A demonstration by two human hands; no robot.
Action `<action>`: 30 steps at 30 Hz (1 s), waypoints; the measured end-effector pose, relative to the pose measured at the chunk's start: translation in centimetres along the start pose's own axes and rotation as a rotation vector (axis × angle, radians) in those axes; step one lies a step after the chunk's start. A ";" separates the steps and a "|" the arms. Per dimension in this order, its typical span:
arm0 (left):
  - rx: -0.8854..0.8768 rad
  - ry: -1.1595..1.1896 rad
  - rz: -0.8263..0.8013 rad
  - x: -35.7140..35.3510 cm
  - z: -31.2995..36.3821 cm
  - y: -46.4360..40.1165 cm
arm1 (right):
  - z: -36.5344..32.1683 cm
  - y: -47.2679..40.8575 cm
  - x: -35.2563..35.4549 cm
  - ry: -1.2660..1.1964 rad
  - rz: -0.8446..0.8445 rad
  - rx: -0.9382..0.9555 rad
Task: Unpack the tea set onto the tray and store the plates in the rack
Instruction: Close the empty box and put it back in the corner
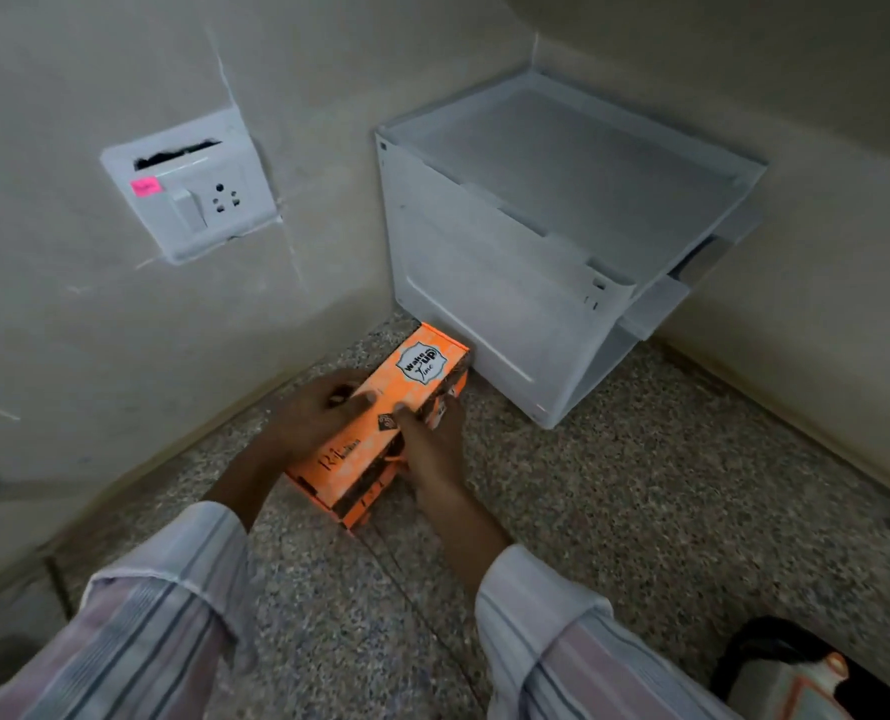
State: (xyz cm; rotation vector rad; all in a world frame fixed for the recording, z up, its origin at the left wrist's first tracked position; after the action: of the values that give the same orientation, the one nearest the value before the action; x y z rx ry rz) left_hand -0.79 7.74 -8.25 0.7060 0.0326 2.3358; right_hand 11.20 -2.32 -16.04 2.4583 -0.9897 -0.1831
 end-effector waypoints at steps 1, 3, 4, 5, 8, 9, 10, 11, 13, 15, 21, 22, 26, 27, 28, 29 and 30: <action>-0.051 -0.017 0.034 1.1 0.3 -0.7 | -0.4 -0.8 -1.3 -0.011 -0.003 -0.022; -0.139 -0.072 0.092 2.7 0.9 -2.3 | -2.4 -1.2 -3.2 -0.025 0.003 -0.002; -0.161 -0.135 0.100 3.2 1.0 -3.2 | -3.6 -1.5 -4.2 -0.022 0.015 0.018; -0.187 -0.210 0.106 3.6 1.1 -4.0 | -4.4 -1.9 -5.0 -0.022 0.029 0.023; -0.235 -0.354 0.086 4.9 1.2 -5.2 | -5.7 -3.5 -7.3 -0.051 0.049 0.001; -0.238 -0.370 0.062 5.7 0.9 -5.3 | -6.2 -3.6 -8.1 -0.043 0.038 0.004; -0.243 -0.381 0.032 6.3 0.7 -5.5 | -6.5 -3.9 -8.8 -0.030 0.039 0.016; -0.251 -0.387 0.012 6.9 0.5 -5.8 | -6.6 -4.3 -9.4 -0.024 0.042 0.021; -0.297 -0.395 0.006 7.5 -0.1 -6.4 | -6.7 -4.9 -10.1 -0.028 0.053 0.002; -0.324 -0.399 0.012 7.6 -0.6 -6.8 | -6.8 -4.8 -10.2 -0.018 0.047 -0.016; -0.332 -0.438 -0.019 7.5 -1.4 -7.3 | -6.9 -4.4 -10.0 -0.018 0.002 -0.073; -0.325 -0.435 -0.018 7.6 -1.4 -7.3 | -7.0 -4.3 -9.8 -0.010 -0.014 -0.078; -0.299 -0.421 -0.043 7.0 -1.1 -6.9 | -6.7 -3.8 -7.9 0.011 -0.052 -0.031; -0.288 -0.429 -0.011 6.9 -0.9 -6.8 | -6.6 -3.5 -7.4 0.031 -0.061 -0.013; -0.284 -0.444 0.042 6.7 -0.6 -6.5 | -6.4 -3.4 -6.7 0.077 -0.057 0.008; -0.307 -0.466 0.117 6.1 0.3 -6.1 | -6.1 -3.3 -5.4 0.152 -0.039 0.035; -0.350 -0.475 0.197 5.5 1.3 -5.4 | -5.8 -3.1 -4.3 0.233 -0.028 0.066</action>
State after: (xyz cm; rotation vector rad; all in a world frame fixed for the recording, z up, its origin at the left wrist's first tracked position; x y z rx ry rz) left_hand -0.24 15.08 -5.58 1.0966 -0.6653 2.2087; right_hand 11.72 4.76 -12.73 2.4842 -0.8737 0.1268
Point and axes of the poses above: each hand's wrist, its own y-axis away from the middle knuckle, its own x-axis out of the back of the hand, z = x × y, the point moved 4 cm from there along -y, towards the middle knuckle, and after that the axes turned 10 degrees about y, right-handed, at the moved point
